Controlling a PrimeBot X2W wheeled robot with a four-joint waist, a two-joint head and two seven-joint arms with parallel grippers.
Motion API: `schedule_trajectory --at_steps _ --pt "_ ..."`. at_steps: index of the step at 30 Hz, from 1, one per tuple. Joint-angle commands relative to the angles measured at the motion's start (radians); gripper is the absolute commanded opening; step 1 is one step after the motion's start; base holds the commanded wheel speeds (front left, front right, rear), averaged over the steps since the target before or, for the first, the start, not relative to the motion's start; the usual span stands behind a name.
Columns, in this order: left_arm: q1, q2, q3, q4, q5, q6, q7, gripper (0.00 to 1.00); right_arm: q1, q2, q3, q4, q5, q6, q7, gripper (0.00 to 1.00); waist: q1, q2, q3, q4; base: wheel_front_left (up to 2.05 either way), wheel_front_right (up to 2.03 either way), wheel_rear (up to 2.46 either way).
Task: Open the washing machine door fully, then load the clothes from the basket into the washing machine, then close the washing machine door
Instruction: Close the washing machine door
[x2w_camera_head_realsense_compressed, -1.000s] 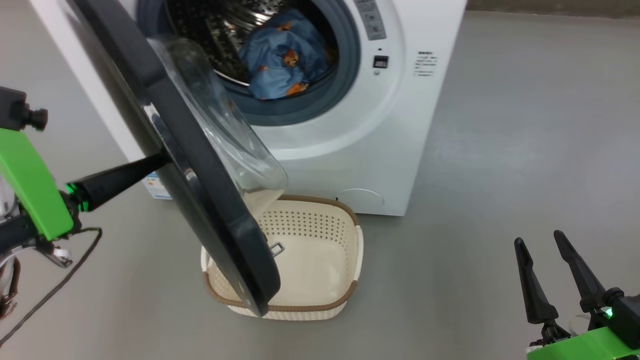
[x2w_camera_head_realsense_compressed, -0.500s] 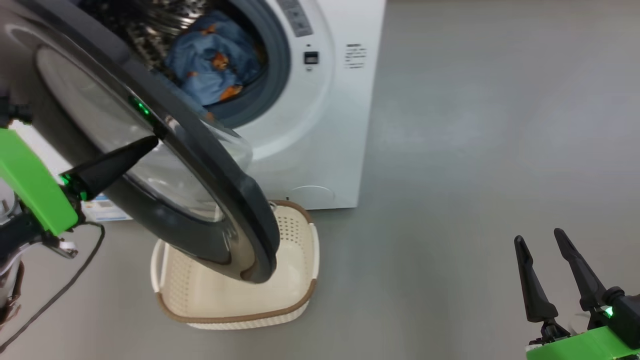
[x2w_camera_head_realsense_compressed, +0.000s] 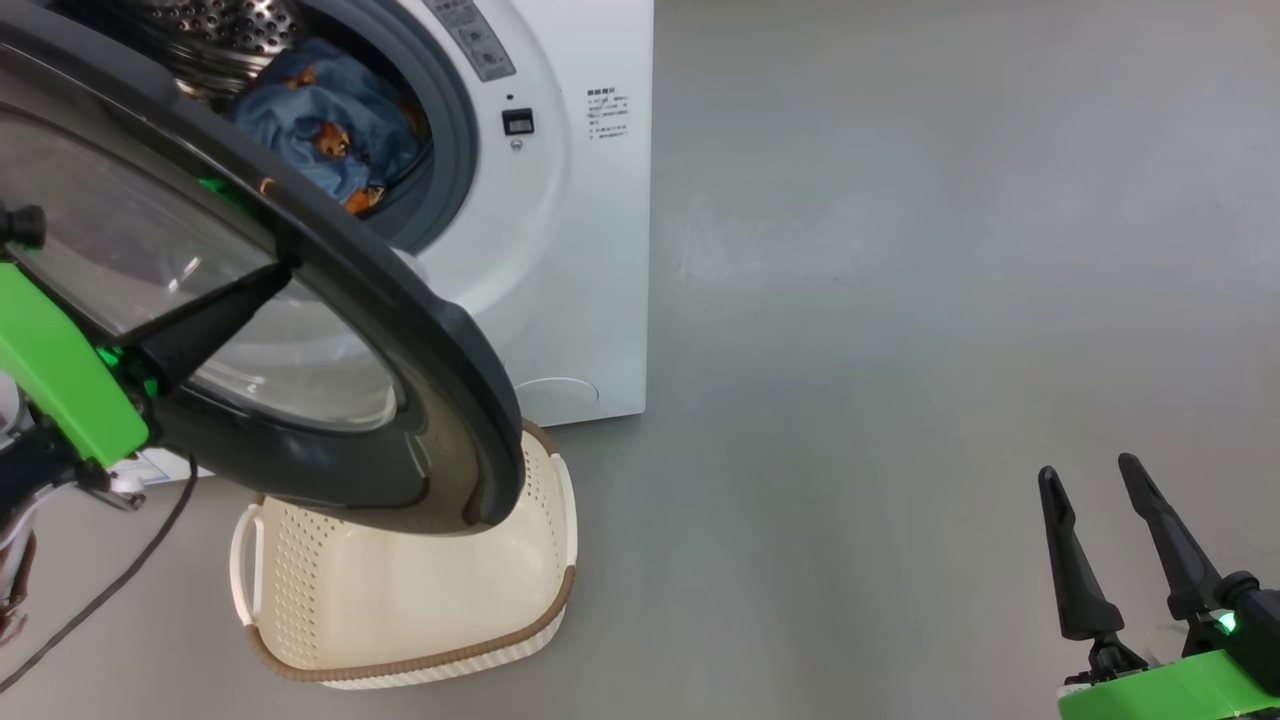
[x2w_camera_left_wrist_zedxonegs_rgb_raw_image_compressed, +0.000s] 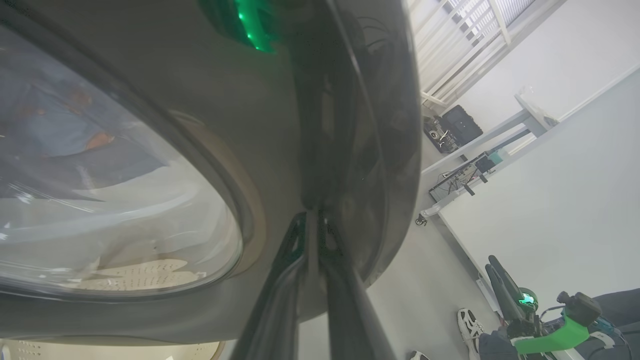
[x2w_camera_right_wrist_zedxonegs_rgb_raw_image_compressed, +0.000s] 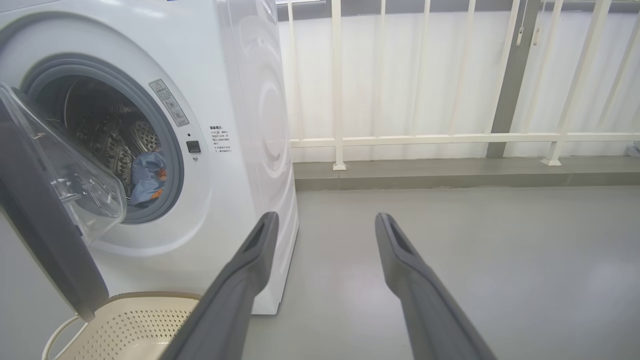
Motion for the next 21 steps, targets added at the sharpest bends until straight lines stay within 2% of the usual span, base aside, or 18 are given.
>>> schedule_trajectory --at_steps 1,13,21 --pt "-0.063 0.061 0.039 -0.013 -0.015 -0.007 -0.017 0.00 -0.013 -0.013 0.015 -0.026 -0.006 0.004 -0.008 1.00 0.0000 0.0000 0.001 -0.001 0.00 0.00 0.00" --pt "-0.064 0.072 -0.006 -0.015 -0.041 -0.007 -0.064 0.00 -0.020 -0.012 0.017 -0.024 -0.008 0.004 -0.008 1.00 0.0000 0.0000 0.001 0.053 0.00 0.00 0.00" --pt "0.001 0.088 -0.011 -0.029 -0.063 -0.007 -0.139 0.00 -0.008 -0.021 0.020 -0.021 -0.007 0.004 -0.008 1.00 0.0000 0.0000 -0.022 0.107 0.00 0.00 0.00"
